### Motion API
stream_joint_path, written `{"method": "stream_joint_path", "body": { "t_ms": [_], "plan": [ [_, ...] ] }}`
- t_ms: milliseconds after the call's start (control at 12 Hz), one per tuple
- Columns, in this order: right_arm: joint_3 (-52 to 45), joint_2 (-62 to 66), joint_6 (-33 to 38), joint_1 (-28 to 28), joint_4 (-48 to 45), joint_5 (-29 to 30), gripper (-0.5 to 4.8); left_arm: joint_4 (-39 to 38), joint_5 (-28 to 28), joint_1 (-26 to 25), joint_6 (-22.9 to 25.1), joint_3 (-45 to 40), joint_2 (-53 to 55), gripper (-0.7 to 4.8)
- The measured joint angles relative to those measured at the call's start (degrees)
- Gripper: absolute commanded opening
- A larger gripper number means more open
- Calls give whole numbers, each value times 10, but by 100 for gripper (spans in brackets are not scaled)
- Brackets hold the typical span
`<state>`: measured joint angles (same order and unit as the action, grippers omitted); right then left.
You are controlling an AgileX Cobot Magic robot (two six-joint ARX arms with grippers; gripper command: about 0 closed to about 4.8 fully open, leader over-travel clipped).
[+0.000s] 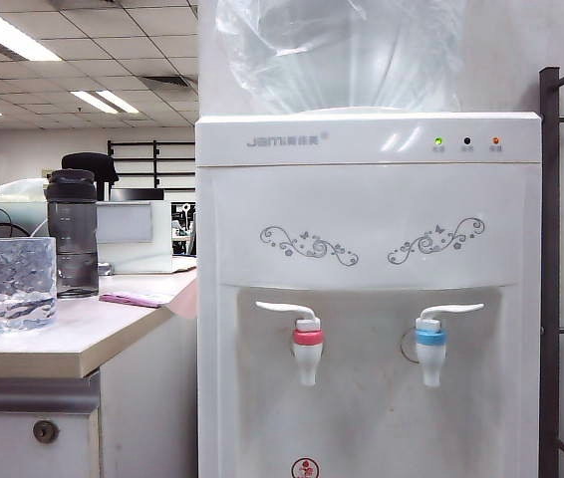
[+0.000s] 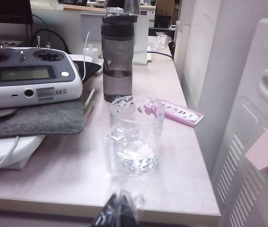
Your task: Pick up the plastic mug from the left desk, go to the cold water outlet of the water dispenser, press the vertical switch to get some water, then put the mug back on the desk.
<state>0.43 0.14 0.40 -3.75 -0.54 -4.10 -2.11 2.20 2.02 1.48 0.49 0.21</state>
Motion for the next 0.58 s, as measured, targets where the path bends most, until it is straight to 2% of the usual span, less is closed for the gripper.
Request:
{"method": "stream_joint_path", "body": {
  "t_ms": [334,501,585],
  "plan": [
    [0,0,0,0,0,0,-1,7,0,0,0,0,0,-6],
    [20,1,40,0,5,0,-1,15,3,0,-1,0,0,-6],
    [55,0,52,0,-4,0,-1,14,6,0,-19,3,0,-6]
  ]
}}
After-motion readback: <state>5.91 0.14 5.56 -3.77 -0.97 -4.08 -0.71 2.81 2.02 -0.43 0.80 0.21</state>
